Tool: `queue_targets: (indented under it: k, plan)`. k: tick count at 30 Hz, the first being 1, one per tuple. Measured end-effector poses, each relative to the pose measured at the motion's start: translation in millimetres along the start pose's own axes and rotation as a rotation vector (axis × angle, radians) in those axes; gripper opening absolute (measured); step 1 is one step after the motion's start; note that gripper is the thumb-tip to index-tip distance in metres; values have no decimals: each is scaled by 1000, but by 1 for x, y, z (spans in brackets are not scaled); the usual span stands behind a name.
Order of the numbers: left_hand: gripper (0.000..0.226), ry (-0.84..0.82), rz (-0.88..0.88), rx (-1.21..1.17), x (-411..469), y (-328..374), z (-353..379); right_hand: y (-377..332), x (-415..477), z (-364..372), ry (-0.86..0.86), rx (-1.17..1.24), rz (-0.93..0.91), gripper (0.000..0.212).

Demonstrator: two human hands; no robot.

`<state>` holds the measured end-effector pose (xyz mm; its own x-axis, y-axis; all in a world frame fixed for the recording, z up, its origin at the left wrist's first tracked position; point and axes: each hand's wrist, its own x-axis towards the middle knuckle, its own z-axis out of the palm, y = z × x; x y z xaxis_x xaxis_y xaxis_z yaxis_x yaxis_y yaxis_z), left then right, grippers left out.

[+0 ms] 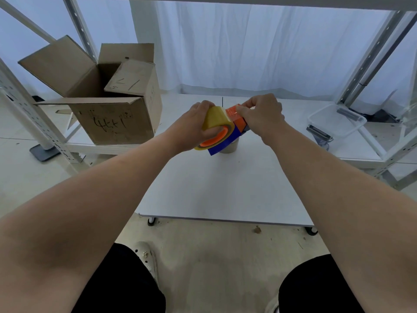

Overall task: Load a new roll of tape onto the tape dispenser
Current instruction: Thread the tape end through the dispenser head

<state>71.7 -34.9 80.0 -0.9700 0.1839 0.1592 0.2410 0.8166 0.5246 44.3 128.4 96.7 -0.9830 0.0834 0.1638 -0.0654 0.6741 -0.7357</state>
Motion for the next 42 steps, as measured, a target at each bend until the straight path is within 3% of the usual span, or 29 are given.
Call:
queue_targets:
  k: [7,12,18,22,28,34,42]
  plan:
    - [66,-18,15,-12,-3,0,3,14,3,-1,-160,215,50,12]
    - [67,-29,-53,-15,-6,-2,10,20,4,3,-133,90,6,12]
    - [66,-178,-169,-26,-4,-3,33,29,1,10,-189,-65,-47,5]
    - [69,-241,-207,-2,-1,-1,39,28,-5,16,-220,-156,-145,11]
    - [70,-209,-117,-234,8,-5,36,33,-10,21,-371,-213,-233,3]
    - [39,-222,19,-80,9,-12,31,38,-12,24,-495,-268,-304,4]
    - [34,-234,54,-54,11,-15,28,34,-18,21,-510,-240,-381,11]
